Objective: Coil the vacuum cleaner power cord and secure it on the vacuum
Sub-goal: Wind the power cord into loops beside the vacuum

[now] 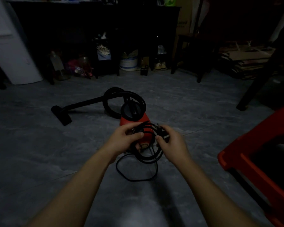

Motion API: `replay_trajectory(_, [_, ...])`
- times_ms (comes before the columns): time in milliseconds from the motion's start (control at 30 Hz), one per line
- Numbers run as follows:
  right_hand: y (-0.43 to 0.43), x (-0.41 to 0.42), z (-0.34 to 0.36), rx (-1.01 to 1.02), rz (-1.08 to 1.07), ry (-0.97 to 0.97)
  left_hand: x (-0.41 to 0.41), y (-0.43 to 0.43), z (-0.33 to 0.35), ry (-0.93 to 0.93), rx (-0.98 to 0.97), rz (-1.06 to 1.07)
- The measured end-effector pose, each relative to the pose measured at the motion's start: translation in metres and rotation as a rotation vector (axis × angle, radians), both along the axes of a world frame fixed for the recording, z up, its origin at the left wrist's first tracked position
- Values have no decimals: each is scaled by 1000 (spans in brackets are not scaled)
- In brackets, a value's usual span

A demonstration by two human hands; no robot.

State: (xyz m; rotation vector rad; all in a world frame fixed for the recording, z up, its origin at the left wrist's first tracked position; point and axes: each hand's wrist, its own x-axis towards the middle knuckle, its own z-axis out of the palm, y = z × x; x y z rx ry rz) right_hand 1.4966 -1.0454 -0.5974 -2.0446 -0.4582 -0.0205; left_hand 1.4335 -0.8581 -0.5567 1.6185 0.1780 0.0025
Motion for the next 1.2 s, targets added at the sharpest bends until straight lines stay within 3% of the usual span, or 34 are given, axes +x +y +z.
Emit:
replay_trajectory(200, [6, -7, 1, 15, 128, -107, 3, 4, -4, 51, 22, 9])
replay_trajectory(400, [9, -6, 1, -2, 105, -132, 5, 7, -2, 45, 16, 30])
replay_trajectory(1000, [10, -6, 0, -21, 190, 29, 7, 11, -8, 7, -170, 180])
replay_trajectory(1200, [3, -5, 3, -26, 165, 80, 5, 10, -13, -54, 72, 199])
